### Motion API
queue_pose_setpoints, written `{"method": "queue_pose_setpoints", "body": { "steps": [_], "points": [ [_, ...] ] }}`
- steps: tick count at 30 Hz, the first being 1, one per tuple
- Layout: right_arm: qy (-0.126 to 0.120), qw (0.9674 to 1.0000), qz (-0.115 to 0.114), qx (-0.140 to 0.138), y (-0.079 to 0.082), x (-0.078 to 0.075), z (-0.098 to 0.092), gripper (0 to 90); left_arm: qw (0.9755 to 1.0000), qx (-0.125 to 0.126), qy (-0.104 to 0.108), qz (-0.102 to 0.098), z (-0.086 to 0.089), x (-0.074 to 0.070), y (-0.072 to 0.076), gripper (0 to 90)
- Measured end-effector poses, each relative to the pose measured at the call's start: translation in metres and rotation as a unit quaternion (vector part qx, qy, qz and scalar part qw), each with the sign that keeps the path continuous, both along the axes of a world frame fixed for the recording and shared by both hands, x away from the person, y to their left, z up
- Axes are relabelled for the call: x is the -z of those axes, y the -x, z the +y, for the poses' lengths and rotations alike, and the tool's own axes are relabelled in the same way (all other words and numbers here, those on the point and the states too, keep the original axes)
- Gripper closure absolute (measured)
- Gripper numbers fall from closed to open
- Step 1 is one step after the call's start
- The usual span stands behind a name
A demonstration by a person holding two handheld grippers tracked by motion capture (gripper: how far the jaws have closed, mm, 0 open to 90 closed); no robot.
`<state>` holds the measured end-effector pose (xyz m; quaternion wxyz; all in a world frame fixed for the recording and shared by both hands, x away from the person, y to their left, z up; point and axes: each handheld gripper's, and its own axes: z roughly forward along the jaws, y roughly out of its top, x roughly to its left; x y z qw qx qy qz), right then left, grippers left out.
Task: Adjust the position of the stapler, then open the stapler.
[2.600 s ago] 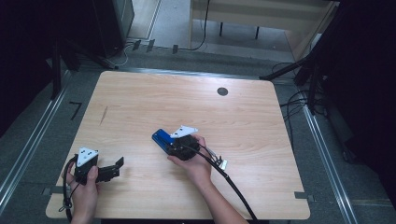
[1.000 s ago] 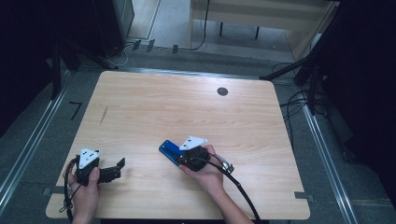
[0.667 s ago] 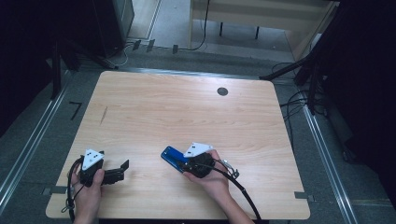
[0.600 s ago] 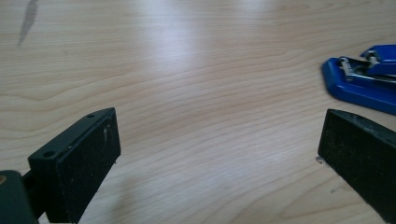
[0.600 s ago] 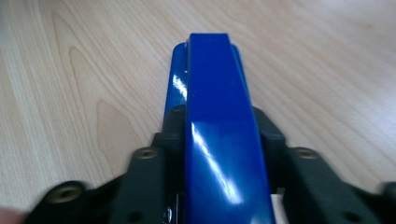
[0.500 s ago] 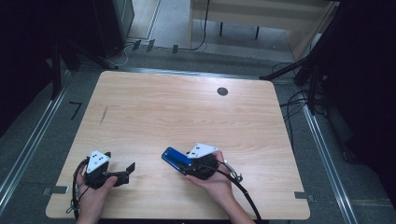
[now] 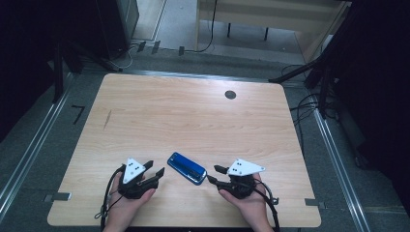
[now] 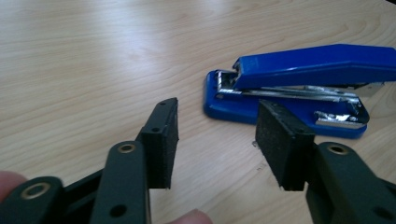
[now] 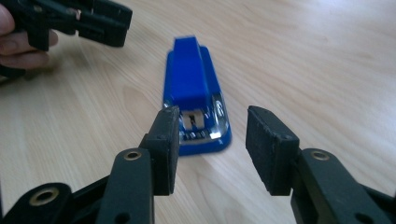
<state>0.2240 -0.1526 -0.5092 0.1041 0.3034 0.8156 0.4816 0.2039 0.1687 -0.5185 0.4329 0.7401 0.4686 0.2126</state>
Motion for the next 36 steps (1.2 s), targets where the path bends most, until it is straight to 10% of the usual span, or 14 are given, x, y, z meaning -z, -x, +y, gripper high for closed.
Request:
{"method": "queue_pose_setpoints", "body": {
  "steps": [8, 23, 28, 36],
  "points": [
    [-0.026, 0.9989, 0.030, 0.024, -0.010, 0.011, -0.004, 61.9, 0.9986, 0.026, 0.047, -0.006, -0.016, -0.003, -0.016, 65.8],
    [-0.017, 0.9995, 0.010, 0.026, -0.009, 0.021, 0.008, 73.9, 0.9950, 0.098, -0.003, 0.020, -0.045, 0.009, -0.012, 89.7],
    [-0.023, 0.9989, 0.033, 0.026, -0.006, 0.025, 0.003, 89.3, 0.9930, 0.113, -0.018, 0.029, -0.059, 0.013, -0.014, 90.0],
    [-0.005, 0.9991, 0.039, 0.015, -0.006, 0.027, 0.008, 90.0, 0.9912, 0.122, -0.037, 0.036, -0.064, 0.014, -0.016, 90.0]
  ]
}}
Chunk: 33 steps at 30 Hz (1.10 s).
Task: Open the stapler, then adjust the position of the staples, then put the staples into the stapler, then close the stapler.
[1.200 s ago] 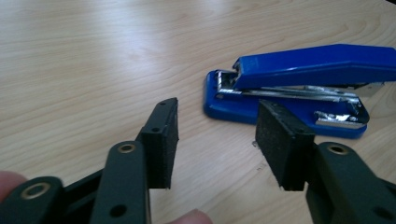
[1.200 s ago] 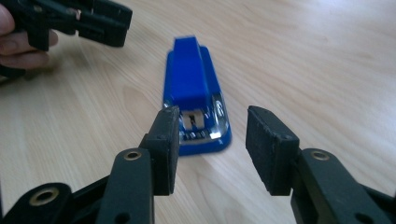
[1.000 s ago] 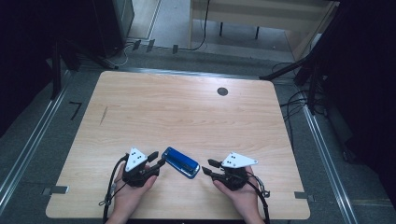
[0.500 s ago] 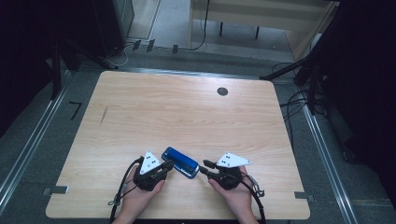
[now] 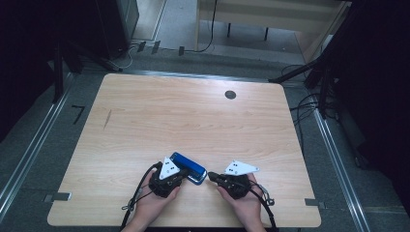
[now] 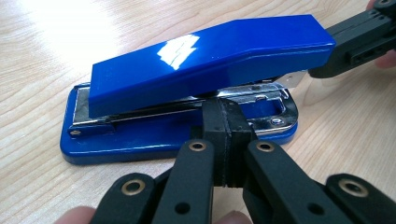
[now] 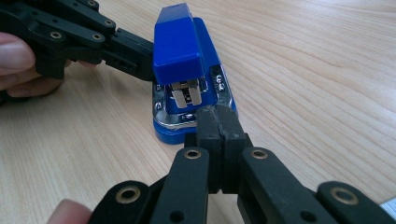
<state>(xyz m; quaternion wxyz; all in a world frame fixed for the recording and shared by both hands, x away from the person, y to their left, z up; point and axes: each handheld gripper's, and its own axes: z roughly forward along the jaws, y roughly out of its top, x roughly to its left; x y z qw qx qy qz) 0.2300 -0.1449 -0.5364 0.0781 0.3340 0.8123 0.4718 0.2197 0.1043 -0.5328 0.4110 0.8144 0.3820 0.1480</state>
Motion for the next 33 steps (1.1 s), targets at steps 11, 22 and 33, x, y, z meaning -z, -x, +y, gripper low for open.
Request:
{"method": "queue_pose_setpoints", "body": {
  "steps": [11, 22, 33],
  "points": [
    [0.018, 0.9998, 0.005, -0.003, -0.001, 0.004, 0.014, 90.0, 1.0000, 0.000, -0.003, -0.002, 0.000, 0.000, 0.001, 90.0],
    [0.022, 0.9998, 0.000, -0.004, 0.000, 0.003, 0.014, 90.0, 1.0000, 0.002, 0.005, 0.006, 0.003, 0.000, 0.003, 90.0],
    [0.026, 0.9996, 0.000, -0.007, 0.002, 0.006, 0.019, 90.0, 1.0000, 0.003, 0.003, 0.006, 0.003, 0.000, 0.003, 90.0]
  ]
}}
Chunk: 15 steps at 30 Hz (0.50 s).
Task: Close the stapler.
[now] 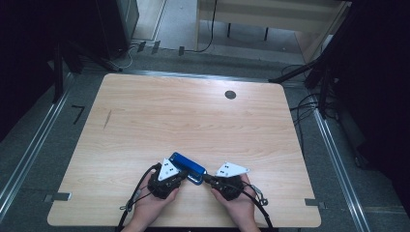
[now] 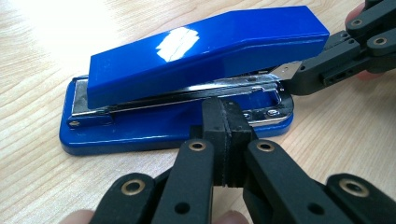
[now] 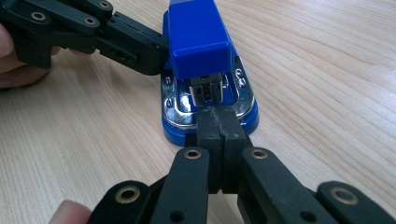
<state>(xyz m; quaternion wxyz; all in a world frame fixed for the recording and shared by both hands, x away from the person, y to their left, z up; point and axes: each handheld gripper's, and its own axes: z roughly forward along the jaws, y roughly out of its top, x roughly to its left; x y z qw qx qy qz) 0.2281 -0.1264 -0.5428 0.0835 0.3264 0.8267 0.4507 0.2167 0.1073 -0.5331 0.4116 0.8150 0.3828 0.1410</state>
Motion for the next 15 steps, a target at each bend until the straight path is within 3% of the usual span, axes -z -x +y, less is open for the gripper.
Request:
{"method": "queue_pose_setpoints", "body": {
  "steps": [6, 10, 15],
  "points": [
    [-0.002, 1.0000, -0.001, 0.002, 0.0015, -0.0020, -0.0010, 90.0, 1.0000, 0.000, 0.004, 0.003, 0.0006, 0.0001, -0.0004, 90.0],
    [0.002, 1.0000, -0.001, 0.006, 0.0008, -0.0025, 0.0003, 90.0, 0.9999, 0.002, -0.011, 0.009, -0.0004, 0.0008, 0.0001, 90.0],
    [0.002, 1.0000, 0.001, 0.007, -0.0001, -0.0029, -0.0003, 90.0, 0.9999, 0.004, -0.016, -0.001, -0.0020, 0.0002, 0.0013, 90.0]
  ]
}}
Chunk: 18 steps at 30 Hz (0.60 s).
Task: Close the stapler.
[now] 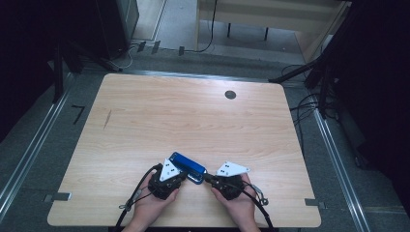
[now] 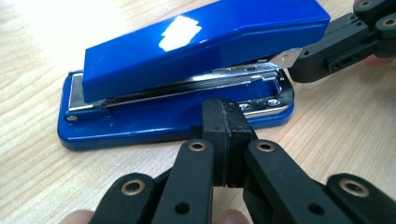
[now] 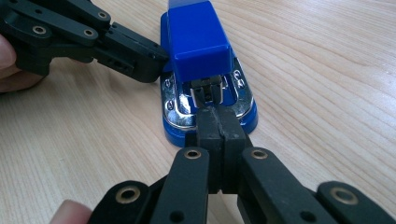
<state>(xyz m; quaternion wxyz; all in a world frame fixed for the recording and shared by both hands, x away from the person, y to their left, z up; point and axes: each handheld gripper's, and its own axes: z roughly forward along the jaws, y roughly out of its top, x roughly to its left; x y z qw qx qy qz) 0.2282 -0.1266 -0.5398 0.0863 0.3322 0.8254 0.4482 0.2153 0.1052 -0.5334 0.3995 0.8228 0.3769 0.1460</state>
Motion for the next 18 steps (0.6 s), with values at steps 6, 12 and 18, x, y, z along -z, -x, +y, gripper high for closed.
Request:
{"method": "queue_pose_setpoints", "body": {
  "steps": [6, 12, 18],
  "points": [
    [-0.011, 0.9999, -0.003, -0.004, 0.0008, -0.0028, -0.0018, 90.0, 0.9998, -0.001, 0.021, 0.000, 0.0020, -0.0006, -0.0012, 90.0],
    [-0.009, 0.9999, -0.005, -0.008, 0.0005, -0.0042, -0.0021, 90.0, 0.9997, -0.006, 0.024, -0.002, 0.0007, -0.0007, -0.0025, 88.9],
    [-0.014, 0.9998, -0.013, -0.008, 0.0004, -0.0068, -0.0026, 90.0, 0.9995, -0.015, 0.027, -0.002, -0.0005, -0.0007, -0.0040, 89.0]
  ]
}}
